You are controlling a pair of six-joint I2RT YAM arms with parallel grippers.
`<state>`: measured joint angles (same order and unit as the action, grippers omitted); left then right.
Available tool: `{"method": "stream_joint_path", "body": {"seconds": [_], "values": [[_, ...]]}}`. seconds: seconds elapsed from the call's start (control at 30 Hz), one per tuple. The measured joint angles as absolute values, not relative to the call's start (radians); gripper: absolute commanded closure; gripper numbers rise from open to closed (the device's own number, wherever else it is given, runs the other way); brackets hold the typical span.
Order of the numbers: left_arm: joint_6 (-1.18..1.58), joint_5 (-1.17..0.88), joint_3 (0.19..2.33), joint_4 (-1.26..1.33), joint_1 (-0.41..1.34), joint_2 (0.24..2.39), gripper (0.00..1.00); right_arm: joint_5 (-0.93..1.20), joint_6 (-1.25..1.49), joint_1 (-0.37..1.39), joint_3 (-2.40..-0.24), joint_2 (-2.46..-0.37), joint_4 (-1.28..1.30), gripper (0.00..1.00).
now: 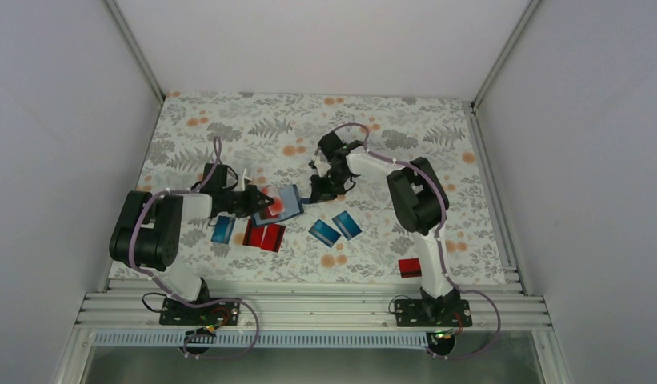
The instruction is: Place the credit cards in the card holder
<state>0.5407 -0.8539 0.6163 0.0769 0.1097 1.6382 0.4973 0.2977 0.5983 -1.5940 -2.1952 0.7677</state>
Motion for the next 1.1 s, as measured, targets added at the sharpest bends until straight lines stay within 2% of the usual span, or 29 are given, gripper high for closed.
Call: {"method": "stream_joint_path", "body": {"seconds": [0.13, 0.2, 0.37, 0.43, 0.6, 1.1], "values": [[0.542, -0.850, 0.608, 0.072, 0.110, 1.638, 0.98, 0.514, 0.299, 0.597, -1.593, -2.188, 0.772, 0.64], [0.539, -0.848, 0.607, 0.065, 0.110, 1.638, 0.98, 0.517, 0.290, 0.597, -1.593, -2.181, 0.778, 0.57], [0.521, -0.844, 0.607, 0.043, 0.110, 1.641, 0.98, 0.560, 0.258, 0.595, -1.594, -2.147, 0.786, 0.46], [0.508, -0.842, 0.608, 0.031, 0.110, 1.645, 0.98, 0.582, 0.249, 0.595, -1.596, -2.129, 0.786, 0.44], [0.486, -0.842, 0.616, 0.006, 0.110, 1.647, 0.97, 0.614, 0.238, 0.601, -1.627, -2.122, 0.783, 0.46], [0.471, -0.838, 0.623, -0.032, 0.110, 1.647, 0.98, 0.543, 0.244, 0.663, -1.713, -2.182, 0.768, 0.79]]}}
